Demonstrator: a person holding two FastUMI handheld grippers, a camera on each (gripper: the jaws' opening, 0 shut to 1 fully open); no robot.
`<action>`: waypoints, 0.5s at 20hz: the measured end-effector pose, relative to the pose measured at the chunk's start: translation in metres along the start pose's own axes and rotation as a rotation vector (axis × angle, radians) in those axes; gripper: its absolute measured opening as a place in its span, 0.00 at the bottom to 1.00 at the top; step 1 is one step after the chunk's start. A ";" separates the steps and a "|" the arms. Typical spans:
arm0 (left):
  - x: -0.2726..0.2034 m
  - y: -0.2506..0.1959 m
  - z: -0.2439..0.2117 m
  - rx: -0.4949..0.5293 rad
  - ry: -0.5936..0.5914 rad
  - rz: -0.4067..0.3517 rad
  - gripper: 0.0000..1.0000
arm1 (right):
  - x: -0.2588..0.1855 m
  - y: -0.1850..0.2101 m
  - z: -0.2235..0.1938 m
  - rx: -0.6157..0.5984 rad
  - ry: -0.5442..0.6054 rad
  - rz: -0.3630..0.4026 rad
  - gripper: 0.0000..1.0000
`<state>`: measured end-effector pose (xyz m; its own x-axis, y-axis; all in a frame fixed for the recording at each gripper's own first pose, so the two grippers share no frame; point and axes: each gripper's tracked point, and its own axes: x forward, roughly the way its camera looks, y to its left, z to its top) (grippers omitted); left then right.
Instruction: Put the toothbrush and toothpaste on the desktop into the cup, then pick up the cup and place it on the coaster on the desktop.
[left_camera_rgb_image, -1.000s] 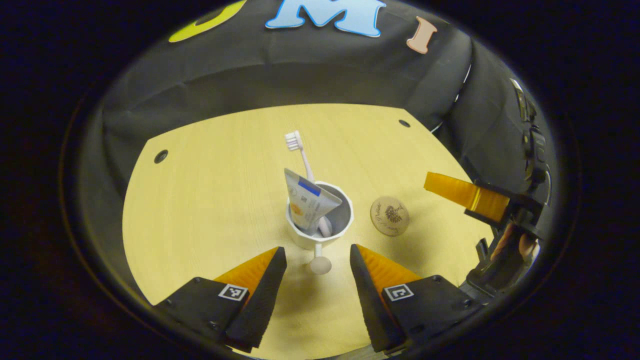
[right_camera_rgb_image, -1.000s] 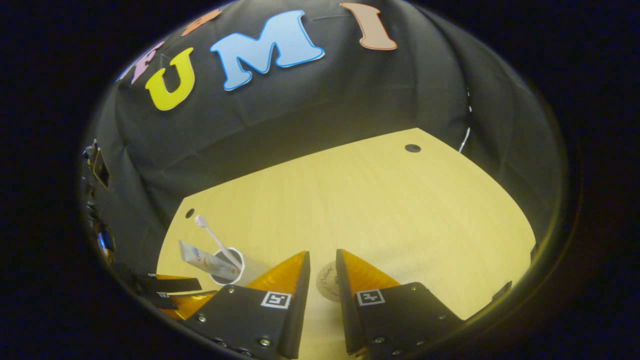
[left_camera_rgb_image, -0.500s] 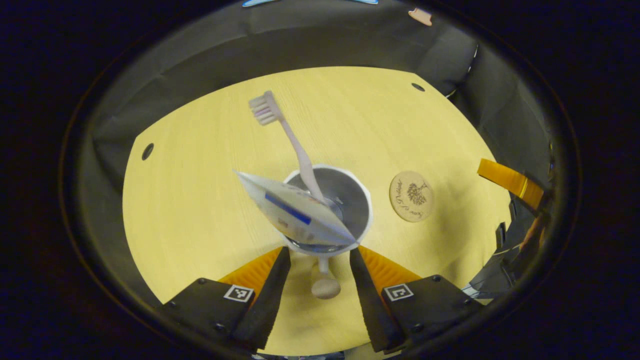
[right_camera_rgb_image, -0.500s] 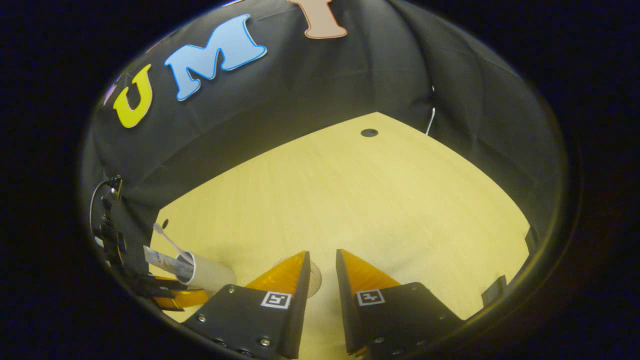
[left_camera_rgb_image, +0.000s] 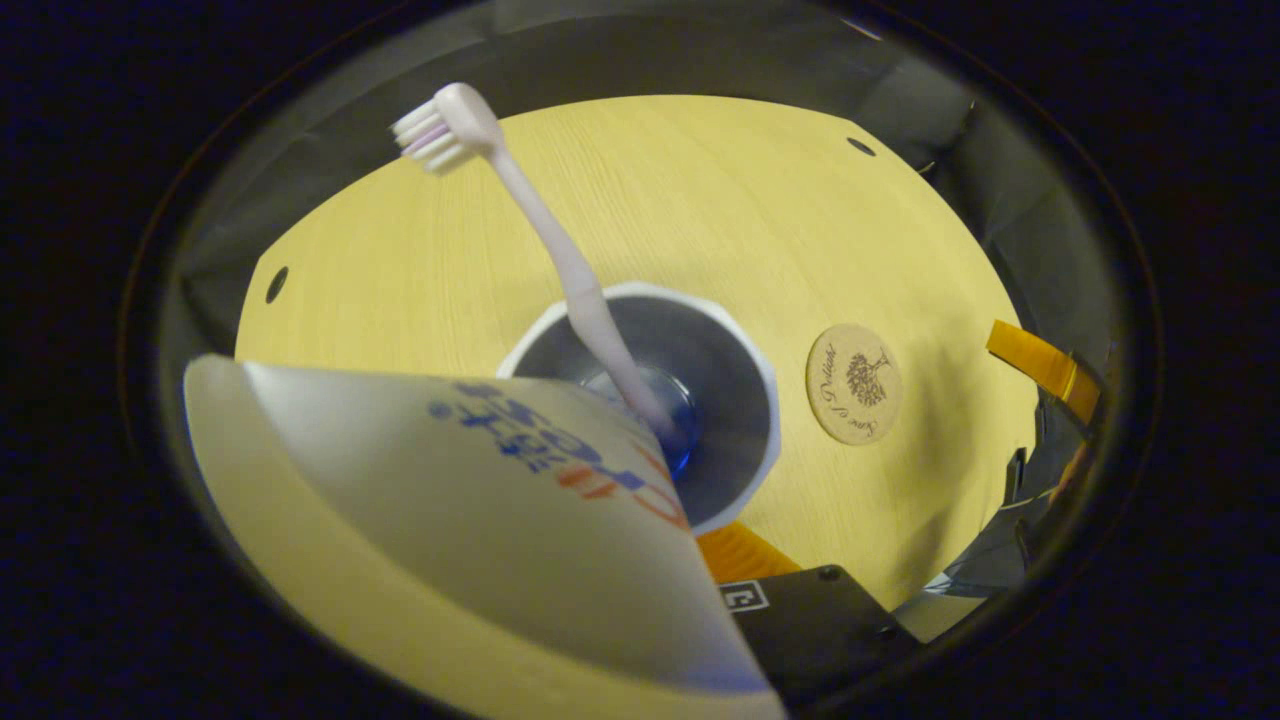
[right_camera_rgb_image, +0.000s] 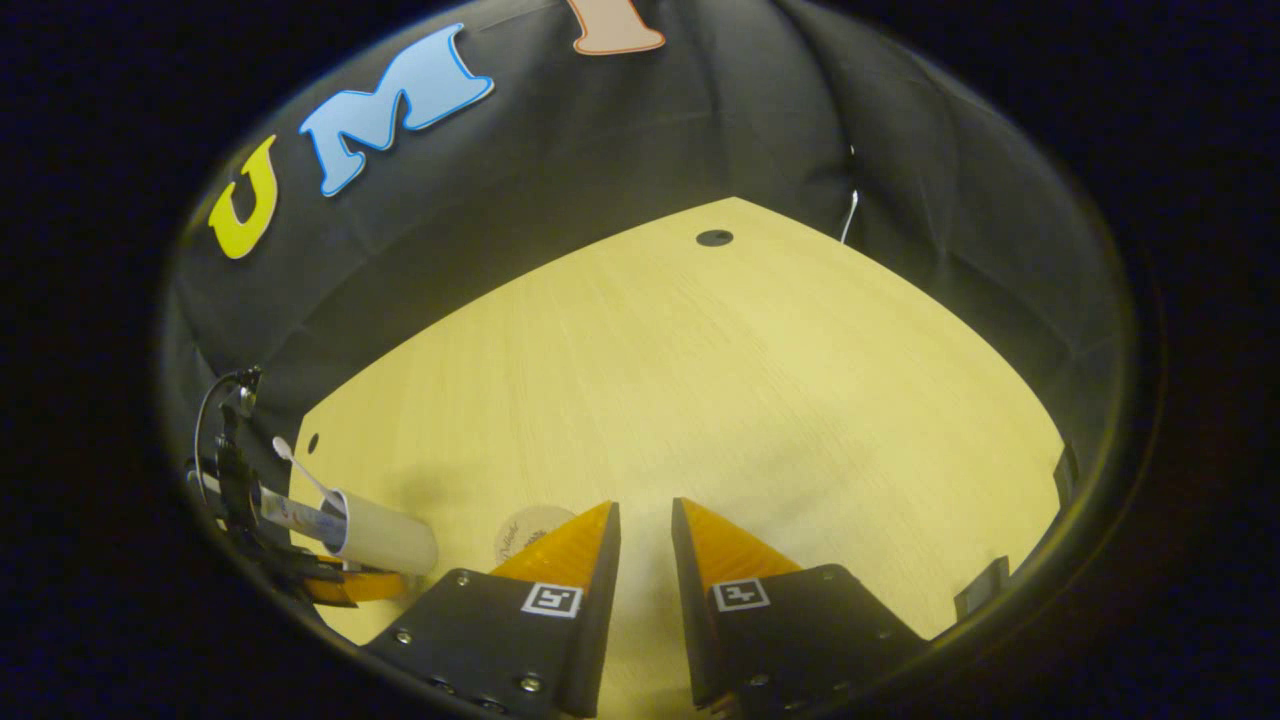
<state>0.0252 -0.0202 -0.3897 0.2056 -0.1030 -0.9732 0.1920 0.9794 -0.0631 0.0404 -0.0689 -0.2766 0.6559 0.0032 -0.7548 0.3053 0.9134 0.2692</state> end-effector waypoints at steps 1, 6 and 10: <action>0.000 -0.001 0.000 0.014 0.006 -0.002 0.36 | 0.001 -0.002 0.000 0.003 0.006 0.002 0.33; 0.002 -0.007 0.007 -0.017 -0.038 -0.023 0.31 | 0.005 -0.007 0.004 0.012 0.012 0.008 0.33; -0.001 -0.020 0.014 -0.021 -0.063 -0.026 0.31 | 0.005 -0.014 0.005 0.015 0.013 0.003 0.33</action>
<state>0.0344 -0.0420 -0.3847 0.2612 -0.1389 -0.9552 0.1784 0.9795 -0.0937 0.0431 -0.0840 -0.2809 0.6478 0.0116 -0.7617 0.3134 0.9073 0.2804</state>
